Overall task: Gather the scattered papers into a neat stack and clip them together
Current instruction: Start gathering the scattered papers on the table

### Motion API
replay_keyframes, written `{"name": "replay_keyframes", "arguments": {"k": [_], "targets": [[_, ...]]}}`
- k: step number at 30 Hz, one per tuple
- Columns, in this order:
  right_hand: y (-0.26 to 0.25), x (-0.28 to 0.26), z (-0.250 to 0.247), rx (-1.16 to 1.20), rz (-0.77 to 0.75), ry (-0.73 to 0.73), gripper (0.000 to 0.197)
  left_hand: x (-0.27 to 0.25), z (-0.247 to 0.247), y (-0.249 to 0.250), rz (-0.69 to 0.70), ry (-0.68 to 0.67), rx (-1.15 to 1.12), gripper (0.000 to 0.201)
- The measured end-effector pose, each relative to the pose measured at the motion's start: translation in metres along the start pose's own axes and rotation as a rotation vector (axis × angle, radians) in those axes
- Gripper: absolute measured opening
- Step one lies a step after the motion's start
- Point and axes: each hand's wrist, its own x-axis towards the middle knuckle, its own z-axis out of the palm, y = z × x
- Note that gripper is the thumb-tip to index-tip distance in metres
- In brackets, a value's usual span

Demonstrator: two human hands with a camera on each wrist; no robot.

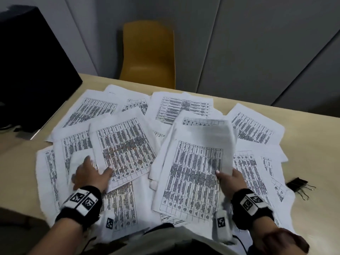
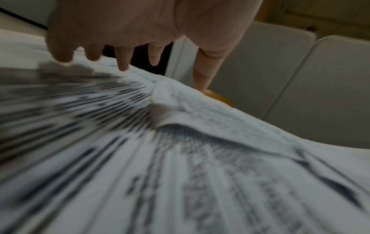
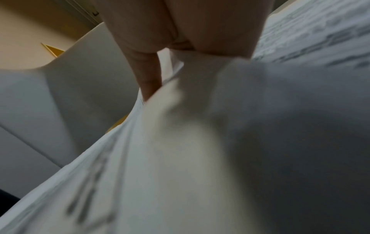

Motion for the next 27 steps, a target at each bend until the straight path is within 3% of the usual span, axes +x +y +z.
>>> {"name": "replay_keyframes", "arguments": {"k": [3,7,10,13,16,21,25,27], "targets": [[0.001,0.001,0.001,0.069,0.007,-0.006,0.024,0.003,0.005,-0.014,-0.188,-0.038,0.108,0.093],[-0.002,-0.009,0.005,0.046,0.006,-0.092,0.01,-0.009,0.019,-0.003,-0.083,-0.103,0.069,0.093],[-0.001,-0.014,0.01,0.024,0.0,-0.106,0.011,-0.01,0.02,0.005,-0.032,-0.065,0.021,0.091],[0.004,-0.015,0.011,0.027,-0.007,-0.09,0.011,0.002,0.007,0.002,-0.138,0.049,-0.003,0.092],[0.007,-0.012,0.01,0.017,-0.052,-0.04,0.015,0.013,-0.006,-0.007,-0.25,0.076,-0.015,0.101],[0.01,-0.006,0.011,0.031,-0.034,-0.03,0.012,0.012,-0.005,-0.007,-0.222,0.039,-0.045,0.108],[0.01,-0.007,0.011,0.011,-0.059,-0.02,0.011,0.013,-0.007,-0.008,-0.205,-0.04,0.026,0.092],[0.01,-0.007,0.011,0.013,-0.069,-0.012,0.015,0.012,-0.009,-0.006,-0.206,-0.01,0.034,0.083]]}}
